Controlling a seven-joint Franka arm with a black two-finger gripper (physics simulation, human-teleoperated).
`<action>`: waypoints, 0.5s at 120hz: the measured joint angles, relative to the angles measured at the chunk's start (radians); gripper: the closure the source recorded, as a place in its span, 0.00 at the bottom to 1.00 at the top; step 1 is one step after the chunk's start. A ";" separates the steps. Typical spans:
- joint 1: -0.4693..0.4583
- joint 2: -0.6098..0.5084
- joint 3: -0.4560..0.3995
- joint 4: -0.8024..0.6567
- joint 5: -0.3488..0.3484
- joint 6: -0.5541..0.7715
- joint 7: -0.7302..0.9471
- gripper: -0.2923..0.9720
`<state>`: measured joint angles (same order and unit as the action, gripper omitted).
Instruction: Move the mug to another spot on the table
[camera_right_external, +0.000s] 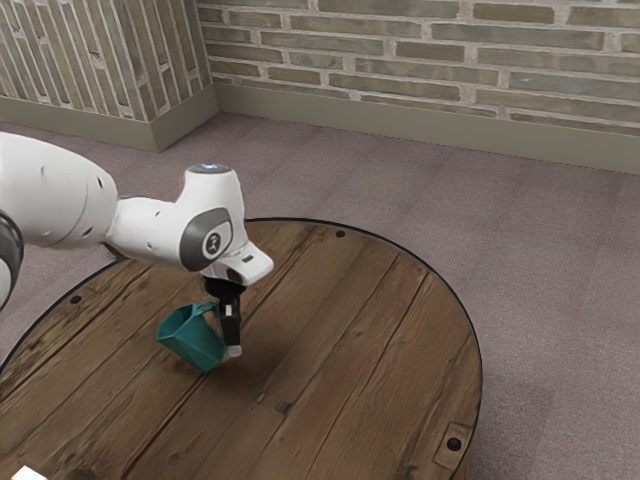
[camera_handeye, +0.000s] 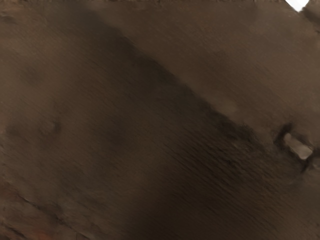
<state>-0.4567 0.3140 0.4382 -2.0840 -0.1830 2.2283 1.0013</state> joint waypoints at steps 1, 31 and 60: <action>-0.001 0.000 -0.002 0.003 0.000 0.000 0.000 0.27; -0.024 -0.046 -0.013 0.112 0.020 -0.032 0.004 0.24; -0.027 -0.057 -0.012 0.167 0.048 -0.083 0.006 0.24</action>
<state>-0.4834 0.2569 0.4264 -1.9171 -0.1345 2.1453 1.0071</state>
